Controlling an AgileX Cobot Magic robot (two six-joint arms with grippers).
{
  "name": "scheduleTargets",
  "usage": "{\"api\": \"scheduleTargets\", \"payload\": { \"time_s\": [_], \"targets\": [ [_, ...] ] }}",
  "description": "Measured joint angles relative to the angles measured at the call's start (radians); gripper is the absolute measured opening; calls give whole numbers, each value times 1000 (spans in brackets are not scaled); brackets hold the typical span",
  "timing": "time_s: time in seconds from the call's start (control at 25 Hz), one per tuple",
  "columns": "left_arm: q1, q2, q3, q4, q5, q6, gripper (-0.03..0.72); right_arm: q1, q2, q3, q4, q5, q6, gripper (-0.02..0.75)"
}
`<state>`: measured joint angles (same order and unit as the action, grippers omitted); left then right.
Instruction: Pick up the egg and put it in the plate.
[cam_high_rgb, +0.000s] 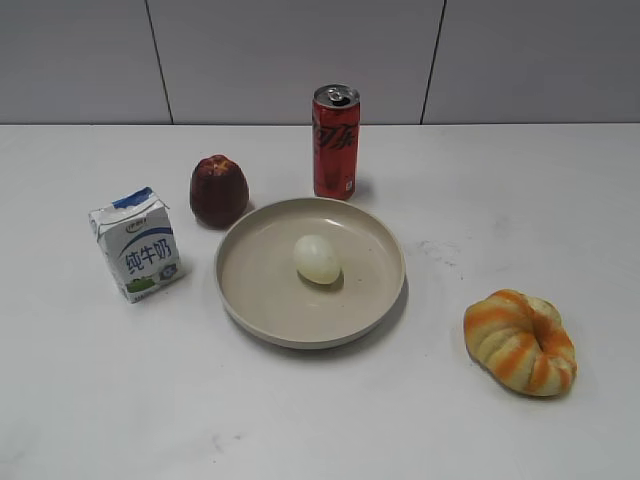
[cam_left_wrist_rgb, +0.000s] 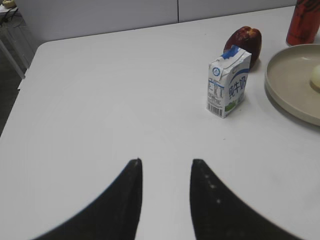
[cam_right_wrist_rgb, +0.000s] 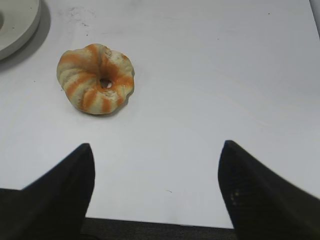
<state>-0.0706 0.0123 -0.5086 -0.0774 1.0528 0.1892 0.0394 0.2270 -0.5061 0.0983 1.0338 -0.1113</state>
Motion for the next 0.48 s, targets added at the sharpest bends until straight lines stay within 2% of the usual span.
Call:
{"api": "scheduleTargets", "payload": {
  "time_s": [0.2,0.48],
  "targets": [
    [0,0,0,0,0,0,239,0,-18,0,-1,0,0,595],
    [0,0,0,0,0,0,239,0,-216,0,-1,1,1,595]
  ]
}}
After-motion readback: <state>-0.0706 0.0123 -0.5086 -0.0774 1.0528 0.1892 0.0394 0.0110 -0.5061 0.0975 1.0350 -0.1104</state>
